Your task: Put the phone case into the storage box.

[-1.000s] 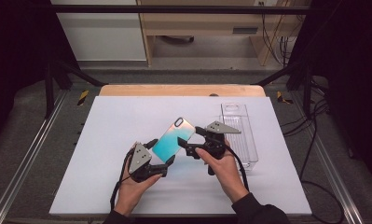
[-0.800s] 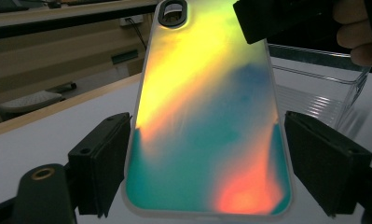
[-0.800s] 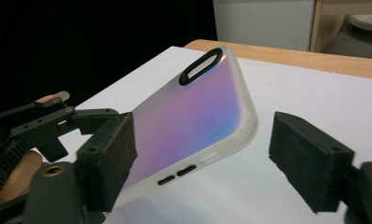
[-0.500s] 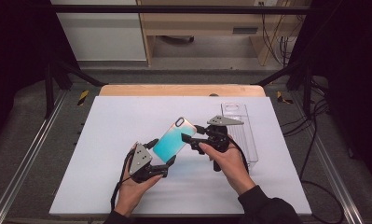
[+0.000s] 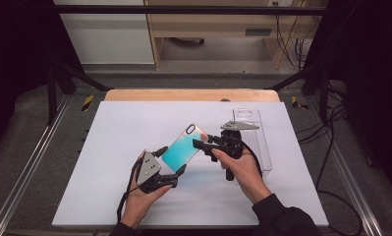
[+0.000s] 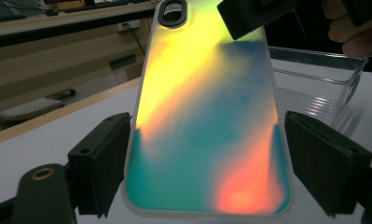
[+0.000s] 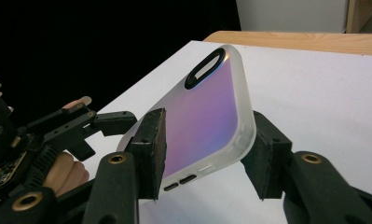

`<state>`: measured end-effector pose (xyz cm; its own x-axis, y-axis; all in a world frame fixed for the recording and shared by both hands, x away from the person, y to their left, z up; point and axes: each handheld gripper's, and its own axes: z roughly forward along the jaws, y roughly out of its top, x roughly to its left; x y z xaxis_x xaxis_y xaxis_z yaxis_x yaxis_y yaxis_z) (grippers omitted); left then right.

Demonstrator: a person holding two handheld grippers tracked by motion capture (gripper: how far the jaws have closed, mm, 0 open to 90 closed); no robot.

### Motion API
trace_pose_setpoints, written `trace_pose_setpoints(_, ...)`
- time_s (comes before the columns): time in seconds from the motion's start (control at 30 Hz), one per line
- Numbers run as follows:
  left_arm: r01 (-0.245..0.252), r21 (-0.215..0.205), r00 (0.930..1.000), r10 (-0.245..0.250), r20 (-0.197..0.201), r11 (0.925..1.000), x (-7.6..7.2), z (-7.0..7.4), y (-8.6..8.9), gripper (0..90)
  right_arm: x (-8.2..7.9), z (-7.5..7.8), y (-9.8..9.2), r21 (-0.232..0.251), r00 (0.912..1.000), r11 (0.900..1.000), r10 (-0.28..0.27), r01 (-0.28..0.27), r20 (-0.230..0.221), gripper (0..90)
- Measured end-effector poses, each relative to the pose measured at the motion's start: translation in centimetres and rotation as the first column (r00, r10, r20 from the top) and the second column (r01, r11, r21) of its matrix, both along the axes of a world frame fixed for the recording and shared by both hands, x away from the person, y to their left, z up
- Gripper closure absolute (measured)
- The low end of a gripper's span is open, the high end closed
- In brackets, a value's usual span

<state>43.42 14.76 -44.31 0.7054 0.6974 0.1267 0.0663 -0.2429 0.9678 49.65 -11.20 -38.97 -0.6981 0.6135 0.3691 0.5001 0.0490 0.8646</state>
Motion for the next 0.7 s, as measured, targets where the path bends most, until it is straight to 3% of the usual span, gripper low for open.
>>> trace_pose_setpoints(0.7,0.009,0.016,0.9996,-0.009,-0.026,0.9998,0.4,-1.0,-0.3,16.5,-0.3,0.7,-0.4,0.096,0.9977,0.995,0.036,-0.03,-0.057,75.2)
